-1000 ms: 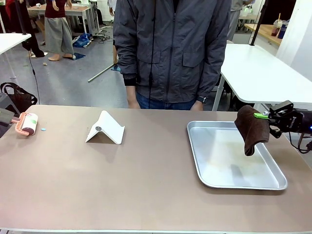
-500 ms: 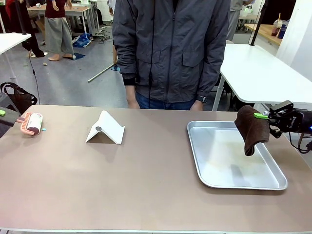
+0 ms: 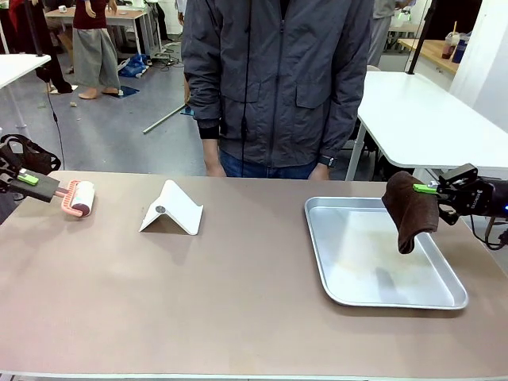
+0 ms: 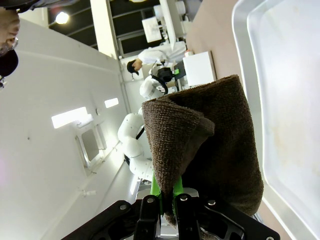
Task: Clean the surface of the table.
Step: Clean the area not pointed to by the person.
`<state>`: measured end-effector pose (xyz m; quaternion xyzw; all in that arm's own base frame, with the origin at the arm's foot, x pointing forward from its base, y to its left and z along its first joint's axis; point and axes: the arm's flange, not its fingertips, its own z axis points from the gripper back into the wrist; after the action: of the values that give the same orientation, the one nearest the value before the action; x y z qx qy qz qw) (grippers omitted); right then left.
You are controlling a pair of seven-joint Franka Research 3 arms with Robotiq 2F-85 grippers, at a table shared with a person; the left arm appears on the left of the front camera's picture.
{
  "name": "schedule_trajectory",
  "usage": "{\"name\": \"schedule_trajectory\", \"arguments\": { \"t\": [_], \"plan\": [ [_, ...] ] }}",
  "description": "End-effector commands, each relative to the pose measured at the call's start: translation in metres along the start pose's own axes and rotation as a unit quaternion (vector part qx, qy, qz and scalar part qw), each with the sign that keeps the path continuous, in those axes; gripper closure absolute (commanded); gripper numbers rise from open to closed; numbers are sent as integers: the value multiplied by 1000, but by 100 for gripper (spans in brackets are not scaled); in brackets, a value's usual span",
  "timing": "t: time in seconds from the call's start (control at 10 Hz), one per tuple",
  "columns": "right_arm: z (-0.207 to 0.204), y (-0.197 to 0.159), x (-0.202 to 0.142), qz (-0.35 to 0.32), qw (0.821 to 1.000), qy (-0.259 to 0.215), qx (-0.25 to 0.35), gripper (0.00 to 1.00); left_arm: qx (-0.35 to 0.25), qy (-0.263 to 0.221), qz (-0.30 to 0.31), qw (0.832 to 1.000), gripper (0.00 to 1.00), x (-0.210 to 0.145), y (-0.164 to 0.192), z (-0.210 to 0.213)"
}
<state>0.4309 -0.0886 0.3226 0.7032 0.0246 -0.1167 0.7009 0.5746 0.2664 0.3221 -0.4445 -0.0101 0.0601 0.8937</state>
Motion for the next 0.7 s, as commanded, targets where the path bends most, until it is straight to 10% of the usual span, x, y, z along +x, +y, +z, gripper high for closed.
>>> {"name": "schedule_trajectory", "arguments": {
  "t": [0.0,0.6],
  "plan": [
    [-1,2,-2,3,1000,1,2,100,30,3,4,1000,78,1,7,-17],
    [-1,2,-2,3,1000,1,2,100,-59,-24,-193,979,78,-116,-72,22]
  ]
}}
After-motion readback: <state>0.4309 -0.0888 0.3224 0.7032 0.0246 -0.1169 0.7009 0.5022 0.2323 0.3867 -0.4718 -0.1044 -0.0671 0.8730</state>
